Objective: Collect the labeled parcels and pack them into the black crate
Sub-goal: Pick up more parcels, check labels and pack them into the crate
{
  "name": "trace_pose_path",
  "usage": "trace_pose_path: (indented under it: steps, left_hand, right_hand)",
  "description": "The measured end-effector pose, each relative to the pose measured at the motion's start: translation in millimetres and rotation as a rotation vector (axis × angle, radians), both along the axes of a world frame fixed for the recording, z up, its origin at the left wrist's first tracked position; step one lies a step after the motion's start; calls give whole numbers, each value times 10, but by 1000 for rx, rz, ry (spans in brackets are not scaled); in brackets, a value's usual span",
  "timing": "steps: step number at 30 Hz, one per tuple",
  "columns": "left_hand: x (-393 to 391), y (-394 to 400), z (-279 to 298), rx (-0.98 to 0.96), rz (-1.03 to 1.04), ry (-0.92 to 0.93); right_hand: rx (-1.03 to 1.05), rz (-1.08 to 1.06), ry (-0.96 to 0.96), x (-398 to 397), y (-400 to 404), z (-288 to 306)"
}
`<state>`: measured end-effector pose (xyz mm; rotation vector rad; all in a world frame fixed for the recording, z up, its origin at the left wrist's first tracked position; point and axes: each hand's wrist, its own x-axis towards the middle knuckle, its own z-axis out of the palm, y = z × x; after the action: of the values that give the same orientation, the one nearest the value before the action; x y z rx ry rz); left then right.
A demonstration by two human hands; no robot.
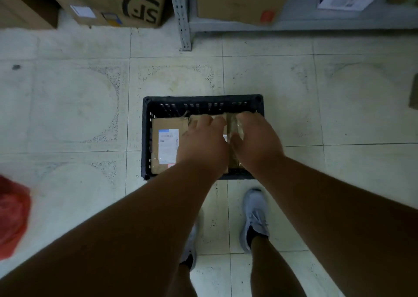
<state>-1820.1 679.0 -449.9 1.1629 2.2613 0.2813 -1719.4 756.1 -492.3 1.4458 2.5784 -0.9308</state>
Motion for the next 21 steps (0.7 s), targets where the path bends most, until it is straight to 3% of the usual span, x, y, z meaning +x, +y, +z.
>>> trace_pose_path:
  steps: [5,12,15,21]
  left_hand:
    - [228,-159,1002,141,-51,14]
    - [562,-108,2653,345,-404,46]
    - [756,91,3189,408,-534,101]
    - [1694,658,3800,547,-571,104]
  right_hand:
    - [46,-181,135,289,-209,1225]
    - [180,-469,288,1079,-415,3027]
    - [263,-462,298,1421,-380,3499]
    - [418,-494,358,2277,42,4110]
